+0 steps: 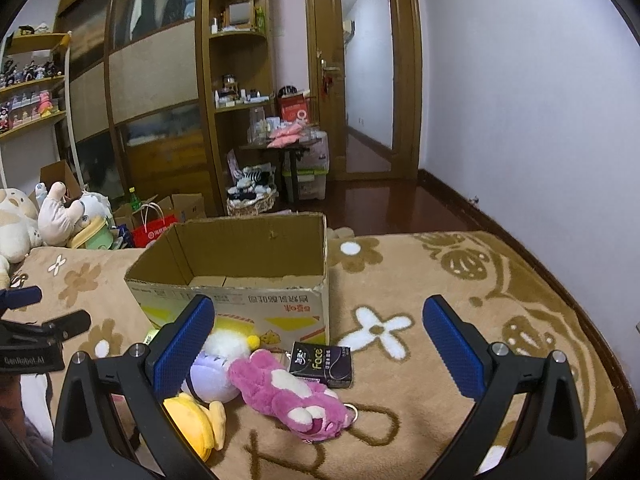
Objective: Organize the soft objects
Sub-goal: 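Lower the left tool onto the pink swirl cushion while the right tool approaches the pink bear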
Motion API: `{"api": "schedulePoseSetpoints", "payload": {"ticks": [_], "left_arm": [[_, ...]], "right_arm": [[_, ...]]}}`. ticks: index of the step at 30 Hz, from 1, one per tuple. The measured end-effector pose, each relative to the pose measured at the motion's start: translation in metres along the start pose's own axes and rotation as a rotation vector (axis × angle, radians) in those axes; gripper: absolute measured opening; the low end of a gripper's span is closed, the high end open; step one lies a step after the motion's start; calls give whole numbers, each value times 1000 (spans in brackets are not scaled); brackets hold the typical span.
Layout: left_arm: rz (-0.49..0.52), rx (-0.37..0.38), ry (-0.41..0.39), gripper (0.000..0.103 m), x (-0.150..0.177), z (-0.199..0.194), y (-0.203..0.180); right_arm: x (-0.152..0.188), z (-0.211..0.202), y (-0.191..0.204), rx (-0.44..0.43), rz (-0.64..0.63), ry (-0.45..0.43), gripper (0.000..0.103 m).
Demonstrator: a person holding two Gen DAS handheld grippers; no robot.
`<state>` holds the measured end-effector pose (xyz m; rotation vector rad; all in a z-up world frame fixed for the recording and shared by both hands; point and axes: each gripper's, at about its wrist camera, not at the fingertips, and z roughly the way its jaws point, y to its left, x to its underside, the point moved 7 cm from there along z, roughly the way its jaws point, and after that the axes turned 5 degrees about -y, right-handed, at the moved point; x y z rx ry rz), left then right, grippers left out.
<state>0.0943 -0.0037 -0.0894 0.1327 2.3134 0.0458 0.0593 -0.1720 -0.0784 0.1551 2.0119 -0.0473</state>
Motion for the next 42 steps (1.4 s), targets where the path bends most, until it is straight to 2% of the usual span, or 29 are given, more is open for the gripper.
{"api": "schedulePoseSetpoints", "payload": {"ticks": [12,22,36,42], "left_arm": [[60,38,157,102,27,30,-19],[67,50,280,102,49,60,-24],[58,67,391,102,69,89,-21],[39,69,418,102,74,100,-15]], "right_arm": [[24,29,7,-23,-23,121,103],[57,61,12,-32,-60,277,103],[95,88,29,-79,-114,432,103],[110,101,26,-97,-87,508,87]]}}
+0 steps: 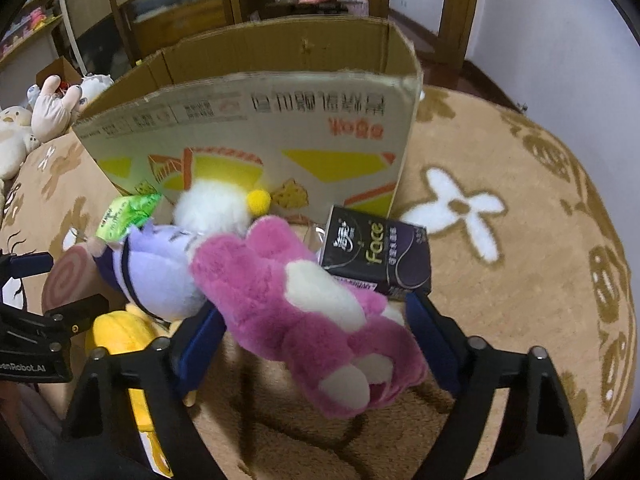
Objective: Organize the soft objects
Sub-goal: 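Lower the left tool onto the pink swirl cushion while the right tool approaches the pink bear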
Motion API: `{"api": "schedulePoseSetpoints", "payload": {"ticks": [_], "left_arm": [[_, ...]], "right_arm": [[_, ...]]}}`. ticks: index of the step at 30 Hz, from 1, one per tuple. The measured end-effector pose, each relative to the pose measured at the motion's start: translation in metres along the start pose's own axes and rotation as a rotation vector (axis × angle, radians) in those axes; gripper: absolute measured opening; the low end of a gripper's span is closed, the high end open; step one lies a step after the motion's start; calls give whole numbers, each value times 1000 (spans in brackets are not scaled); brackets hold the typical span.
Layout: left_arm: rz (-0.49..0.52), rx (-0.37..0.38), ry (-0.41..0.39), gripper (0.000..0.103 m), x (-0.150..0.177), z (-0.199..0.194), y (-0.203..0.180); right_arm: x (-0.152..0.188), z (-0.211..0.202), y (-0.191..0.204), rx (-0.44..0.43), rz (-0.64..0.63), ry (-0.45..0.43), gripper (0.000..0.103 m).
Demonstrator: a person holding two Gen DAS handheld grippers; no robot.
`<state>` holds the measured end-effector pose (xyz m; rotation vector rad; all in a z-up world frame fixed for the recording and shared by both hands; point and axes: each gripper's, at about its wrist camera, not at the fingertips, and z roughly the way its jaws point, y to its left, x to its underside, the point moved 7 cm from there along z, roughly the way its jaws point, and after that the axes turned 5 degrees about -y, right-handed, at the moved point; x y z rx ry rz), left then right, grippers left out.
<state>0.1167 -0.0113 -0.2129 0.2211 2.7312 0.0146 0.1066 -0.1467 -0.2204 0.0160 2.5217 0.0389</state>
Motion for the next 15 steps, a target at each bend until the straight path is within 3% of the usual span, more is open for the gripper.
{"api": "schedulePoseSetpoints", "payload": {"ticks": [6,13,15], "left_arm": [[-31,36,25,93,0,9,8],[-55,74,75,56,4,21,14],[-54,68,66,54,2,21,16]], "right_arm": [[1,7,-3,9,6,30,85],[1,9,-5,15,-1,44,80],[2,6,-3,20,-8,44,78]]}}
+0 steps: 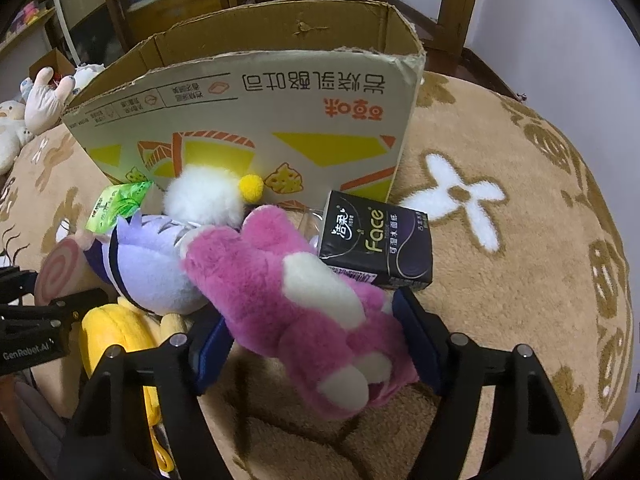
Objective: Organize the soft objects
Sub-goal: 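Lower the left tool onto the pink swirl cushion while the right tool approaches the pink bear, then close the left tool on the swirl cushion while the right tool grips the pink bear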
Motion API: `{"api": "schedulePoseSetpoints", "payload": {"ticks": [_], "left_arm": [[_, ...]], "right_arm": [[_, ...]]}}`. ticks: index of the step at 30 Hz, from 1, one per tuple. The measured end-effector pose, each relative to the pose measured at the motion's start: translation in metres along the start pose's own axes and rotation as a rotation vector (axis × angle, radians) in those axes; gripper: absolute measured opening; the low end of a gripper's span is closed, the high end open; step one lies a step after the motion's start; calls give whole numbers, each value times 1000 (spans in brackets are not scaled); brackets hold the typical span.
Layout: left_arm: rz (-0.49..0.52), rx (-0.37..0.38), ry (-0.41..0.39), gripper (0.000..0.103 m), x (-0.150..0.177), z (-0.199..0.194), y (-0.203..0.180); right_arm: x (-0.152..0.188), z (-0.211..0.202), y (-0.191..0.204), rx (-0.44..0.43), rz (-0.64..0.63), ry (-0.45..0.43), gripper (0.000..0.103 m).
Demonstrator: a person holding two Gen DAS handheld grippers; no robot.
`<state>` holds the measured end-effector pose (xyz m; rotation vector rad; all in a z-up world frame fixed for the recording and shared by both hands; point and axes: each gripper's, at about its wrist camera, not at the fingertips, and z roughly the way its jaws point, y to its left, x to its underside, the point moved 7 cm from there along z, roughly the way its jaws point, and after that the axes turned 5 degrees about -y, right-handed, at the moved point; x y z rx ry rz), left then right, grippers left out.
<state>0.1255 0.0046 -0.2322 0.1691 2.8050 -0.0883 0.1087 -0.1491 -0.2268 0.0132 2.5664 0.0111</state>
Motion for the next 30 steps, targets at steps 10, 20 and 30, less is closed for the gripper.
{"api": "schedulePoseSetpoints", "payload": {"ticks": [10,20,30], "left_arm": [[-19,-37,-68,49,-12,-16,16],[21,-87,-211,49,-23,-47,20],[36,-98,-438,48,-14,-109,2]], "right_arm": [[6,-21,-2,-13,22,-22,60],[6,-48,-12,10,68,-81,54],[-11,-111,-22,-15,123,-286,54]]}}
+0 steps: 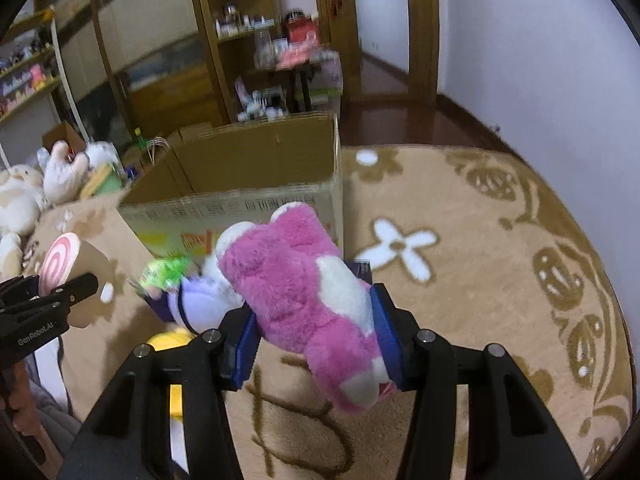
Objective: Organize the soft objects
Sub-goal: 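Close the left tool on the swirl cushion while the right tool grips the pink bear, then lift both held toys and carry them over the open cardboard box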
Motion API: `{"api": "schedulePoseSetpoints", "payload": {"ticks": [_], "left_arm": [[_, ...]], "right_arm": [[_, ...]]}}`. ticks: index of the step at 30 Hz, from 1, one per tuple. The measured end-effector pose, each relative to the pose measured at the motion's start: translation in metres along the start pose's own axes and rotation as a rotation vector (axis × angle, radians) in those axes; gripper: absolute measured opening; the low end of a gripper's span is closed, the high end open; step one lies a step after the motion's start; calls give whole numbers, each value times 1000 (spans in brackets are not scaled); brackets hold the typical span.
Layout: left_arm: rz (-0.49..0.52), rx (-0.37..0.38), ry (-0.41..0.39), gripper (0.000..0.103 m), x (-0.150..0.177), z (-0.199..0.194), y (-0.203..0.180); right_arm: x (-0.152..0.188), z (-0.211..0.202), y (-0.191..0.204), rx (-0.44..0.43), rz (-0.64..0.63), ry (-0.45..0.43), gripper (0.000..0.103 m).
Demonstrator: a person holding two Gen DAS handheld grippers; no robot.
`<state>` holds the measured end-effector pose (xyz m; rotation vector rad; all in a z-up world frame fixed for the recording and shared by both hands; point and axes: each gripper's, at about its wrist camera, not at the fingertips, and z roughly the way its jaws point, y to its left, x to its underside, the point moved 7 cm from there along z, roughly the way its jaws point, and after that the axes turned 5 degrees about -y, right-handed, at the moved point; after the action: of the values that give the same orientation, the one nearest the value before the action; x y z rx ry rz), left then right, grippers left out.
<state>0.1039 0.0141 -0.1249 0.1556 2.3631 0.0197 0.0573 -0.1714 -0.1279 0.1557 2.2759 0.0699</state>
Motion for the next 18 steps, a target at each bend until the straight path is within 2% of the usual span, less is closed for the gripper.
{"api": "schedulePoseSetpoints", "payload": {"ticks": [6,10,18], "left_arm": [[35,-10,-171,47,-18,-37,-8],[46,-5,-255,47,-28,-57,-16],[44,6,-330,48,-53,-77,-27]], "right_arm": [[-20,-28,2,-9,7,-134,54],[-34,-44,3,-16,13,-205,54],[-59,-63,11,-38,-5,-292,55]]}}
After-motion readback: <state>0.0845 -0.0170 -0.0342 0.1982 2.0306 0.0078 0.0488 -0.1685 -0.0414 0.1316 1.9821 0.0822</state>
